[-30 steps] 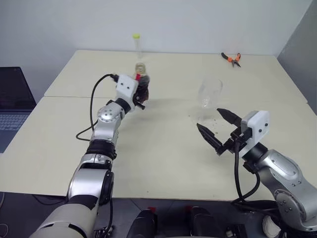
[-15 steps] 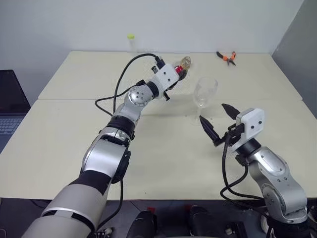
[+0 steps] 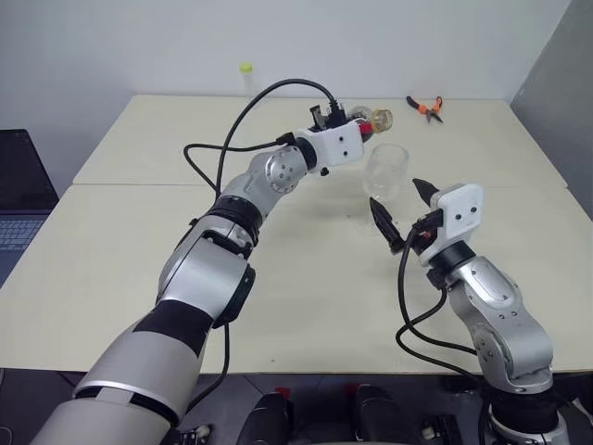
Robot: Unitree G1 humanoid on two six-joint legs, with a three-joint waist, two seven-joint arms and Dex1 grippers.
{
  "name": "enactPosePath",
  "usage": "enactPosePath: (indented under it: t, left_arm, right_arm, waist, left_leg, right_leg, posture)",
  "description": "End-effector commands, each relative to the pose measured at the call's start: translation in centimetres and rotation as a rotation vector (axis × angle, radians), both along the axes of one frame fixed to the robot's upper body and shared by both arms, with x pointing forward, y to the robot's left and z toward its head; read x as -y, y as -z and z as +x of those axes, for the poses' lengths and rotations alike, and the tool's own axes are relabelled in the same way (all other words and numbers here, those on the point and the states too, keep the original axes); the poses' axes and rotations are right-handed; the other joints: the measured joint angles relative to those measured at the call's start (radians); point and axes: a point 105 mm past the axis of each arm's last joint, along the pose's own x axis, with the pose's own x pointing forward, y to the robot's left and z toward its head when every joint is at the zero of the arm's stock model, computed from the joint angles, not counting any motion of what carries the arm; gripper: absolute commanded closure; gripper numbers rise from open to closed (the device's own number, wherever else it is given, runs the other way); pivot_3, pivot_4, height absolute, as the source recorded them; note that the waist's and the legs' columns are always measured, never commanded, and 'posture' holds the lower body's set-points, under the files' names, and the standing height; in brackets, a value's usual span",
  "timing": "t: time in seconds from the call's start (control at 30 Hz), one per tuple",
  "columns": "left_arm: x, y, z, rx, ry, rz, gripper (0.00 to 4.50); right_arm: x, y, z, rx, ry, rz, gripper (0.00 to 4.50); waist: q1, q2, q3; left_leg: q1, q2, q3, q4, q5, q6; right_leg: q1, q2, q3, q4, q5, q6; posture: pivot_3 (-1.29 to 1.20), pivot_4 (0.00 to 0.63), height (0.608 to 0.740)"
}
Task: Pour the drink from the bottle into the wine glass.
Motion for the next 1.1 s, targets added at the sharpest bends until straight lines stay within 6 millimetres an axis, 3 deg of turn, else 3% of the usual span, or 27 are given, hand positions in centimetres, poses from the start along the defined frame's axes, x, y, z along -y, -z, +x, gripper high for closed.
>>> enactPosePath:
  t: [0.03, 0.27, 0.47, 0.7, 1.0, 1.1]
  left_arm:
    - [0.7, -3.2, -0.5, 0.134, 0.025, 0.013, 3.71]
    - [0.2, -3.1, -0.2, 0.186, -0.011, 0.086, 3.71]
    - [0.0, -3.0, 0.0, 0.140, -0.029, 0.027, 3.71]
    - [-1.2, -2.1, 0.6, -0.141, -0.003, -0.249, 3.73]
    - [-2.6, -0.4, 0.3, -0.283, 0.063, -0.370, 3.74]
    - [-2.8, -0.1, 0.2, -0.266, 0.057, -0.325, 3.74]
  right_arm:
    - [0.2, -1.3, 0.1, 0.044, 0.030, 0.011, 0.00]
    - [0.3, -1.4, 0.5, 0.038, 0.055, 0.017, 0.00]
    - [0.2, -1.0, 0.6, 0.015, 0.063, -0.005, 0.00]
    - [0.2, 1.4, 0.9, -0.085, 0.050, -0.027, 0.00]
    - [0.0, 1.9, 1.7, -0.101, 0.041, -0.033, 0.00]
    - [-0.2, 1.5, 1.5, -0.094, 0.013, -0.027, 0.00]
  waist:
    - [0.000, 0.000, 0.000]
    - [0.000, 0.000, 0.000]
    - [0.000, 0.000, 0.000]
    - [-0.004, 0.000, 0.000]
    - [-0.003, 0.000, 0.000]
    - [-0.002, 0.000, 0.000]
  left_leg:
    - [0.000, 0.000, 0.000, 0.000, 0.000, 0.000]
    - [0.000, 0.000, 0.000, 0.000, 0.000, 0.000]
    - [-0.001, 0.000, 0.000, 0.000, 0.000, 0.000]
    - [-0.002, 0.000, 0.001, 0.001, 0.000, 0.000]
    - [-0.002, 0.000, 0.000, 0.001, 0.000, 0.000]
    - [-0.002, 0.000, 0.000, 0.001, 0.000, 0.000]
  right_leg:
    - [0.000, 0.000, 0.000, 0.000, 0.000, 0.000]
    - [-0.001, 0.000, 0.000, 0.000, 0.000, 0.000]
    - [-0.001, 0.000, 0.000, 0.000, 0.000, 0.000]
    - [-0.002, 0.000, 0.000, 0.001, 0.000, 0.000]
    - [-0.002, 0.000, 0.000, 0.001, 0.000, 0.000]
    - [-0.002, 0.000, 0.000, 0.001, 0.000, 0.000]
  posture:
    - [0.00, 0.150, 0.740]
    - [0.00, 0.150, 0.740]
    - [0.00, 0.150, 0.740]
    - [0.00, 0.150, 0.740]
    - [0.00, 0.150, 0.740]
    - [0.00, 0.150, 0.740]
